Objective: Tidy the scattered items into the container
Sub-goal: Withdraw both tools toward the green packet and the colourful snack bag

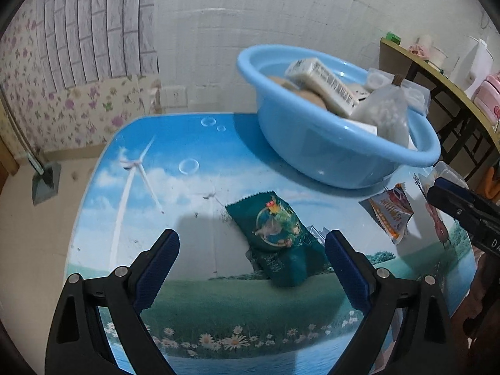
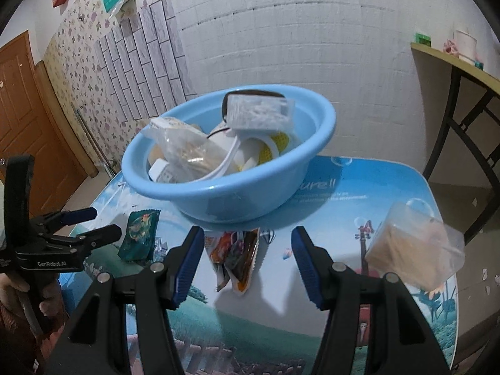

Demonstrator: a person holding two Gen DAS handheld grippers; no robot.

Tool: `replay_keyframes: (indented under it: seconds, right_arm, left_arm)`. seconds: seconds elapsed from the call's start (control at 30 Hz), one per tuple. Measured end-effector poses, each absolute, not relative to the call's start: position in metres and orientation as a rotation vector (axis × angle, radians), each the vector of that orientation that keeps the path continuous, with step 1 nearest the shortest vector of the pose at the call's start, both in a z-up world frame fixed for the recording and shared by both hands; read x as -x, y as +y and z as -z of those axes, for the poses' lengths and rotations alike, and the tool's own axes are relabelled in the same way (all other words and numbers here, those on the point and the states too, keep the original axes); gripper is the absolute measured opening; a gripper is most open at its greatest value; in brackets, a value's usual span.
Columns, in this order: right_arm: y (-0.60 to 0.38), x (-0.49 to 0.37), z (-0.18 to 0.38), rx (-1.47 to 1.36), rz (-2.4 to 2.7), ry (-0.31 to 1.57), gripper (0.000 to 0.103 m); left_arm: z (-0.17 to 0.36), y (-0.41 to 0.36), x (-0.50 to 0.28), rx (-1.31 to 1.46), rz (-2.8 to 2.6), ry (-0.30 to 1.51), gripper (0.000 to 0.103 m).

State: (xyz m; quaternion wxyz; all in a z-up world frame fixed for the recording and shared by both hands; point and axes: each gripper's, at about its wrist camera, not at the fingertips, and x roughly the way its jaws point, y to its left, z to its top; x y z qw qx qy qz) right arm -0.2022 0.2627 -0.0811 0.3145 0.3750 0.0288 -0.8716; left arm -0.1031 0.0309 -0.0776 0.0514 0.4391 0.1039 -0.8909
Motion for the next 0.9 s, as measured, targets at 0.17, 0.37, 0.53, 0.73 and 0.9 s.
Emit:
replay_keyframes:
  seconds: [0.17,0.37,0.53,0.73,0.9]
  right_arm:
    - [0.26,0.206,0.093,-1.04,2.285,0.073,0.058]
    - [0.253,0.207,0.105,-1.089,2.258,0.084,0.058]
    - [0.248,0.206,0.112,-1.112,2.225,0.085,0.068]
    - [0.242,0.208,0.117,-1.126,2.217,0.109,0.068]
    - [0.238,0.209,0.119,-1.135,2.21,0.132,0.068]
  left_arm:
    - [0.086,0.039,0.108,-1.368,2.716,0.302,0.094]
    - [0.096,0.046,0.12,-1.422,2.703,0.297,0.094]
    - [0.102,0.052,0.129,-1.451,2.686,0.258,0.094]
    - [0.106,0.062,0.137,-1.446,2.672,0.129,0.094]
    - [0.102,0.067,0.135,-1.418,2.728,0.075,0.065]
